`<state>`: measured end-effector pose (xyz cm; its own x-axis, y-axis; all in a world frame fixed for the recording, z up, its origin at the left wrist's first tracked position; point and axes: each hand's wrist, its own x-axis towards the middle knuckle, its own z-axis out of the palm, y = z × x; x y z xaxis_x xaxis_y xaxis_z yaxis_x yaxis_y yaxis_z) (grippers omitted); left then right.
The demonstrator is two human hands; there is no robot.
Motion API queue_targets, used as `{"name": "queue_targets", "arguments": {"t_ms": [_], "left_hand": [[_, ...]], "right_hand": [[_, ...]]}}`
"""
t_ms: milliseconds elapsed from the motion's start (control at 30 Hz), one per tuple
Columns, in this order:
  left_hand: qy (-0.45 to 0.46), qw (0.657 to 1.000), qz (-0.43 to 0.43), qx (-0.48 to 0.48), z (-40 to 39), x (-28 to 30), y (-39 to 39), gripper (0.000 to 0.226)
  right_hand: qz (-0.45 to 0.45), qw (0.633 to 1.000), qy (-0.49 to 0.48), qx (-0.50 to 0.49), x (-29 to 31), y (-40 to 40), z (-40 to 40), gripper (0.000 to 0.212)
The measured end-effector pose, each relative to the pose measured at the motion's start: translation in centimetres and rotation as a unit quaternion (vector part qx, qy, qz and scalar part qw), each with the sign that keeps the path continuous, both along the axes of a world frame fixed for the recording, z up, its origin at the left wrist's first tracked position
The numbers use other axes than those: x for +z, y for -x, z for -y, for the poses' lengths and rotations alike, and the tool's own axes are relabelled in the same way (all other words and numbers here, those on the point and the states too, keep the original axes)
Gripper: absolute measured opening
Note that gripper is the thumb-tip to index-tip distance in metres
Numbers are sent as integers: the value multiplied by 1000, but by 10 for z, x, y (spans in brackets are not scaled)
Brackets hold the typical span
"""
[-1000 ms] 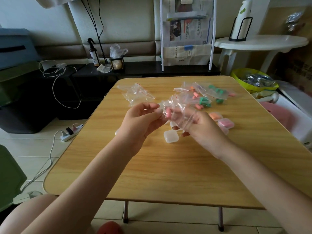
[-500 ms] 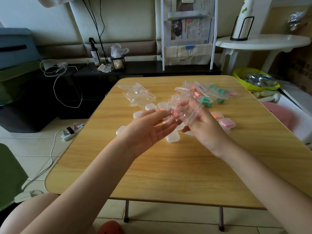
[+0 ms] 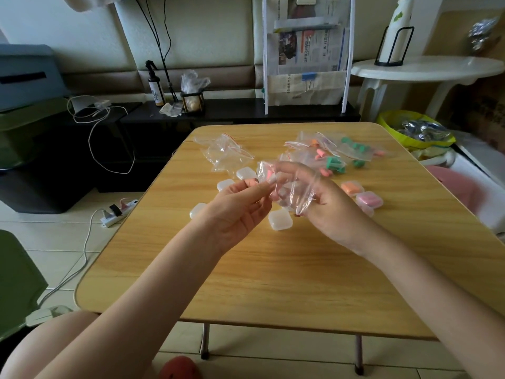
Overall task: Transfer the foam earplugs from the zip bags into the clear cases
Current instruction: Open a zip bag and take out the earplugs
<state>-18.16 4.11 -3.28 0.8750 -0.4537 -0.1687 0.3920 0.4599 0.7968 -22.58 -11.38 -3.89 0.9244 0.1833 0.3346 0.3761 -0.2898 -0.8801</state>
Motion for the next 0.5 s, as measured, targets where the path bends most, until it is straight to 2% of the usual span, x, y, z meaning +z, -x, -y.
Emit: {"name": "queue_targets", "arguments": {"t_ms": [100, 233, 367, 500], "left_hand": [[2, 1000, 8, 5, 2, -1, 1, 18], [2, 1000, 21, 11, 0, 1, 0, 19], [16, 999, 30, 24, -1, 0, 1, 14], [27, 999, 31, 22, 1, 0, 4, 10]], "right_hand": [[0, 1000, -3, -9, 2, 0, -1, 19], [15, 1000, 5, -20, 5, 0, 0, 20], [-1, 1000, 5, -13, 5, 0, 3, 31], [-9, 1000, 2, -27, -1, -1, 1, 27]]}}
